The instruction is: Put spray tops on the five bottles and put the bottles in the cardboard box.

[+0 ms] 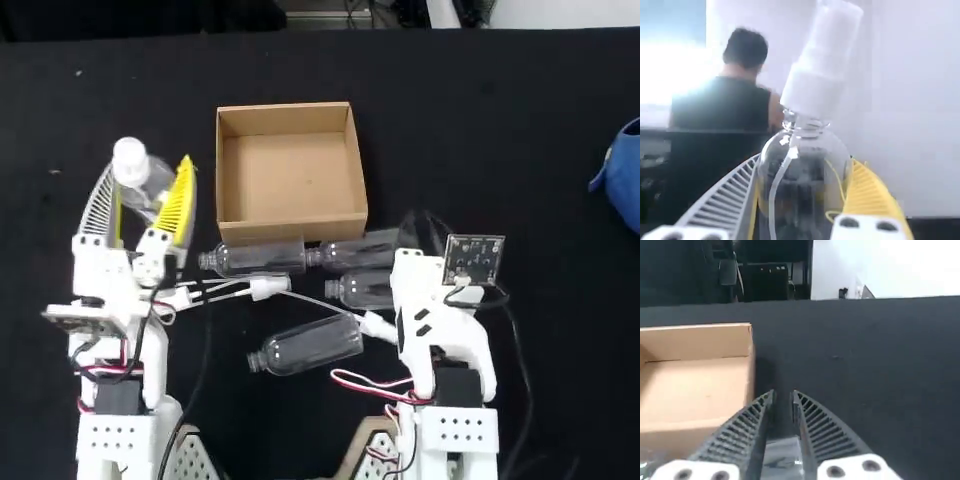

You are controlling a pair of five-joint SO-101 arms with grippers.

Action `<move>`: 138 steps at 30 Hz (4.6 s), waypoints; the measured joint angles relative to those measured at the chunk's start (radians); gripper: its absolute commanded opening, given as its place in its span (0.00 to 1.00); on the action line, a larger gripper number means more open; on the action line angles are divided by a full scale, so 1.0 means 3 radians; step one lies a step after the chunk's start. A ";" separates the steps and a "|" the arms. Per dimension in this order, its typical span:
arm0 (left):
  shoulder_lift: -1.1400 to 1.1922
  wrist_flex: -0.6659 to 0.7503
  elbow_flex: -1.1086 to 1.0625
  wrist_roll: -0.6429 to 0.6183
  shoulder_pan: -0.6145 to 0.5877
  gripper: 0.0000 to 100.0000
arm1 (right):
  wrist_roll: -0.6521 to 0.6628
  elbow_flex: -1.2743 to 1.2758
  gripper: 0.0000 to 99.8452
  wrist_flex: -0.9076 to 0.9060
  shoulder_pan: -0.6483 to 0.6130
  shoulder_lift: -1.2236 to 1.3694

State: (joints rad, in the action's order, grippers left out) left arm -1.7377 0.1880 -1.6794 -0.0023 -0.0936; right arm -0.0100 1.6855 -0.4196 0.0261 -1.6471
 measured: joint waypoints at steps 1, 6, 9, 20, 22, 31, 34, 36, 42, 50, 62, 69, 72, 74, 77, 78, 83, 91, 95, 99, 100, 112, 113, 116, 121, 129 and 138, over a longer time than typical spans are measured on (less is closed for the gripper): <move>0.0107 0.0005 0.0056 0.0000 -0.0046 0.03 | 0.0000 0.0000 0.03 0.0000 -0.0026 0.0000; 0.1054 0.0159 0.0757 0.0005 -0.0256 0.03 | 0.0000 0.0000 0.03 0.0000 -0.0051 0.0000; 0.1892 0.0419 0.1222 0.0005 -0.0440 0.03 | 0.0000 0.0000 0.03 0.0000 -0.0066 0.0000; 0.4352 0.2092 0.1647 0.0005 -0.0900 0.03 | 0.0000 0.0000 0.03 0.0000 -0.0066 0.0000; 0.4557 0.2194 0.1672 0.0005 -0.0915 0.03 | 0.0000 0.0000 0.03 0.0000 -0.0066 0.0000; 0.4690 0.2358 0.1785 -0.0010 -0.0660 0.03 | 0.0010 0.0000 0.03 0.0000 -0.0066 0.0000; 0.4721 0.2358 0.1841 -0.0010 -0.0338 0.03 | 0.0010 0.0000 0.03 0.0000 -0.0066 0.0000; 0.4721 0.2358 0.1857 -0.0010 -0.0107 0.03 | 0.0010 0.0000 0.03 0.0000 -0.0066 0.0000; 0.4808 0.2358 0.1995 -0.0010 0.0425 0.03 | 0.0010 0.0000 0.03 0.0000 -0.0066 0.0000; 0.5738 0.2690 0.2527 -0.0010 0.0547 0.03 | 0.0010 0.0000 0.03 0.0000 -0.0066 0.0000; 0.6674 0.3345 0.2946 -0.0010 0.0547 0.03 | 0.0010 0.0000 0.03 0.0000 -0.0066 0.0000; 0.7125 0.3345 0.3304 -0.0010 0.0542 0.03 | 0.0010 0.0000 0.03 0.0000 -0.0066 0.0000; 0.7293 0.3345 0.3452 -0.0015 0.0542 0.03 | 0.0010 0.0000 0.03 0.0000 -0.0066 0.0000; 0.7396 0.3345 0.3560 -0.0097 0.0517 0.03 | 0.0010 0.0000 0.03 0.0000 -0.0066 0.0000; 0.7518 0.3345 0.3723 -0.0276 0.0404 0.03 | 0.0010 0.0000 0.03 0.0000 -0.0066 0.0000; 0.7564 0.3345 0.3780 -0.0307 0.0368 0.03 | 0.0010 0.0000 0.03 0.0000 -0.0066 0.0000; 0.7784 0.3345 0.3954 -0.0322 0.0322 0.03 | 0.0010 0.0000 0.03 0.0005 -0.0066 0.0000; 0.7984 0.3345 0.4076 -0.0327 0.0322 0.03 | 0.0010 0.0000 0.03 0.0005 -0.0066 0.0000; 0.7999 0.3345 0.4076 -0.0322 0.0322 0.03 | 0.0010 0.0000 0.03 0.0005 -0.0066 0.0000; 0.8066 0.3345 0.4143 -0.0322 0.0322 0.03 | 0.0010 0.0000 0.03 0.0005 -0.0066 0.0000; 0.8101 0.3345 0.4179 -0.0322 0.0322 0.03 | 0.0010 0.0000 0.03 0.0005 -0.0066 0.0000; 0.8582 0.3427 0.4710 -0.0113 0.0317 0.03 | 0.0010 0.0000 0.03 0.0077 -0.0066 0.0000; 0.8587 0.3427 0.4710 -0.0113 0.0317 0.03 | 0.0010 0.0000 0.03 0.0092 -0.0066 0.0000; 0.8598 0.3427 0.4726 -0.0107 0.0317 0.03 | 0.0010 0.0000 0.03 0.0097 -0.0066 0.0000; 0.8598 0.3422 0.4731 -0.0097 0.0317 0.03 | 0.0010 0.0000 0.03 0.0097 -0.0066 0.0000; 0.8326 0.3284 0.4424 -0.0506 0.0302 0.03 | 0.0010 0.0000 0.03 0.0097 -0.0066 0.0000; 0.8030 0.2772 0.4179 -0.0496 0.0312 0.03 | 0.0010 0.0000 0.03 0.0097 -0.0066 0.0000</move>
State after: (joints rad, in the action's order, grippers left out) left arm 0.6713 1.0196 -0.4258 -0.1511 0.0000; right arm -0.0069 1.6855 -0.3905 0.0061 -1.6471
